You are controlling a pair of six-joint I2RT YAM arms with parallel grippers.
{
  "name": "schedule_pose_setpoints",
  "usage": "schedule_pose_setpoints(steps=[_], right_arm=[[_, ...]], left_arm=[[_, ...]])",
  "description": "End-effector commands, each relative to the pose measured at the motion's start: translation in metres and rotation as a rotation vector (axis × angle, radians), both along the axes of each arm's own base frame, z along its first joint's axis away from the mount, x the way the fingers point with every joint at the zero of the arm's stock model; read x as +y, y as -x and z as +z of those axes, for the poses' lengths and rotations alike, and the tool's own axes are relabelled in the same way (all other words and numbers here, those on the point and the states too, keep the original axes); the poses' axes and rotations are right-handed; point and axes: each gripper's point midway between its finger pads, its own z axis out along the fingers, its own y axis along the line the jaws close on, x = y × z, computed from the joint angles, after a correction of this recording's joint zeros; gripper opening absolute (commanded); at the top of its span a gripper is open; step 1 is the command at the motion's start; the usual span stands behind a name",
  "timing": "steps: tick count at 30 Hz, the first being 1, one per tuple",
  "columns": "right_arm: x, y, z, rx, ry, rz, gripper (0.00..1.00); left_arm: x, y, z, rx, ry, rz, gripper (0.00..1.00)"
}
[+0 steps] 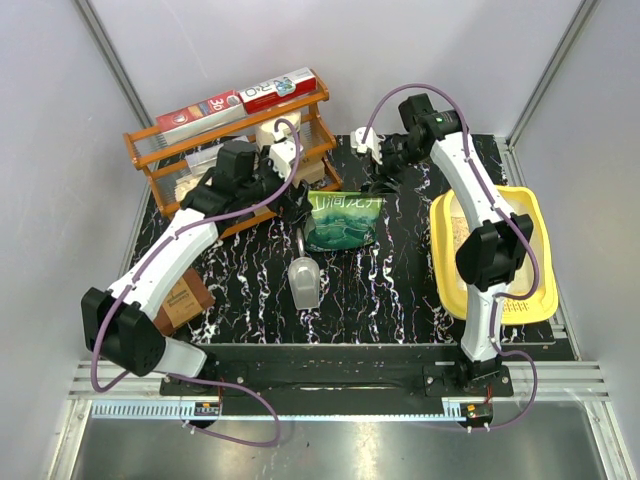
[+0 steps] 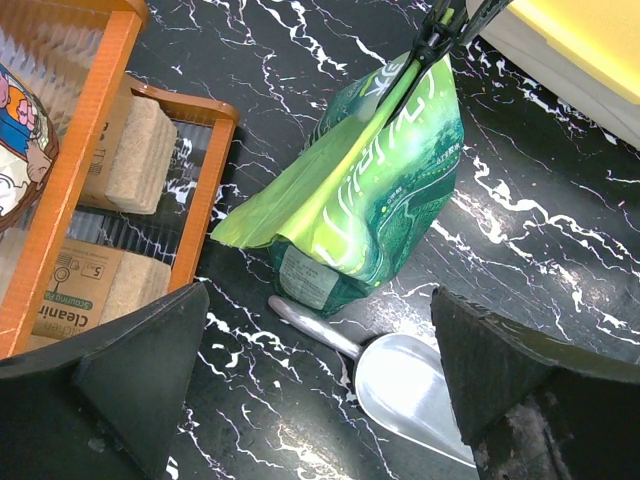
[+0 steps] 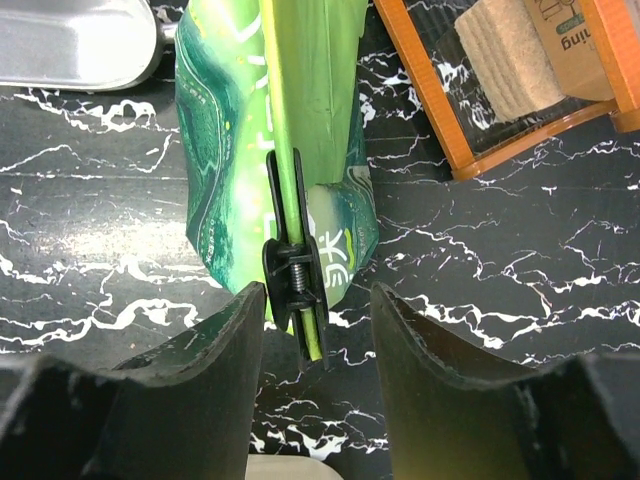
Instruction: Fill the litter box with clean litter
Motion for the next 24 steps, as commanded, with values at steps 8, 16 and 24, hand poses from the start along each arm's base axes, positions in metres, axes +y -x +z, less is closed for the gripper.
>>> schedule_pose_setpoints(steps=[8,16,24], right_arm=[[0.0013,0.0023,-0.0017,-0.034,0.038,0.031,0.50],[0.0067,0.0010,-0.0030,-0.035,0.034,0.028,0.46],[0.0043,0.0013,-0.0074,-0.038,0.057,0.029,0.37]], left_arm=[[-0.0076,-0.0093,0.0177,-0.042,0.050,-0.014,0.99],[-0.0081,-0.0101,0.0156,-0.039,0.047,-0.016,0.99],[-0.0083,-0.0096,0.0143,-0.037,0.045,-0.020,0.99]])
